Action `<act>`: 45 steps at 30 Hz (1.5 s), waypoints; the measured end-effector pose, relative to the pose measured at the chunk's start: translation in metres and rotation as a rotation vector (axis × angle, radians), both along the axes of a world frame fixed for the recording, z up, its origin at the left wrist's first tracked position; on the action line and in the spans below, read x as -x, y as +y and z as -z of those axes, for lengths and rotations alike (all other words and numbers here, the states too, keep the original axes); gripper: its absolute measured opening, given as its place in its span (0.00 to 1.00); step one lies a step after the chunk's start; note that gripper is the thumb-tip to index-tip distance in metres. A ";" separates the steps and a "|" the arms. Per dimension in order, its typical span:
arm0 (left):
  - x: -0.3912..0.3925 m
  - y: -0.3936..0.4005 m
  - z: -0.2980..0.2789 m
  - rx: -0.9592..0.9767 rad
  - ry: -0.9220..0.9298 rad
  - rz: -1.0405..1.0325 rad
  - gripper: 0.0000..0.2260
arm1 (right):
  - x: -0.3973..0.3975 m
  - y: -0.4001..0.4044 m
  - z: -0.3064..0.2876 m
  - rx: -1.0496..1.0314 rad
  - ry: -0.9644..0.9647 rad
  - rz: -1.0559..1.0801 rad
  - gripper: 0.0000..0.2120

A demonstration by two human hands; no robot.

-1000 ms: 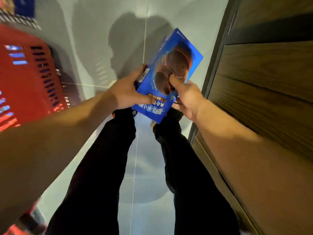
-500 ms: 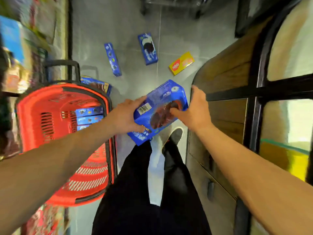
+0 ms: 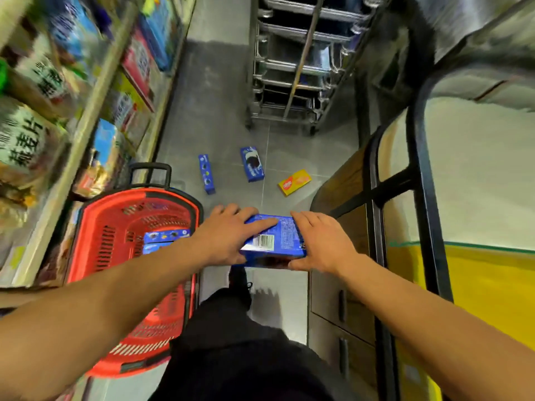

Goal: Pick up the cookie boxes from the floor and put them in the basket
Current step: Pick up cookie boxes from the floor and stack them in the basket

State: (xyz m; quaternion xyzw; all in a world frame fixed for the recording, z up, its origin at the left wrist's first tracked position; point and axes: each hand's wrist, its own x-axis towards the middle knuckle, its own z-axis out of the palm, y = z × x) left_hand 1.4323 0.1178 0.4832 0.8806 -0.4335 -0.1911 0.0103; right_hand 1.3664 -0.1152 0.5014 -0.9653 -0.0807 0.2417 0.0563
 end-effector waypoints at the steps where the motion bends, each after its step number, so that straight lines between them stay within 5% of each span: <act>1: 0.009 0.001 -0.002 0.006 -0.017 -0.015 0.46 | 0.009 0.001 -0.005 0.001 -0.014 0.003 0.53; 18: 0.246 0.098 -0.060 -0.004 -0.127 -0.424 0.47 | 0.180 0.091 -0.047 -0.078 -0.175 -0.261 0.49; 45: 0.380 0.398 -0.065 0.083 -0.143 -0.665 0.44 | 0.270 0.400 -0.060 0.018 -0.244 -0.444 0.52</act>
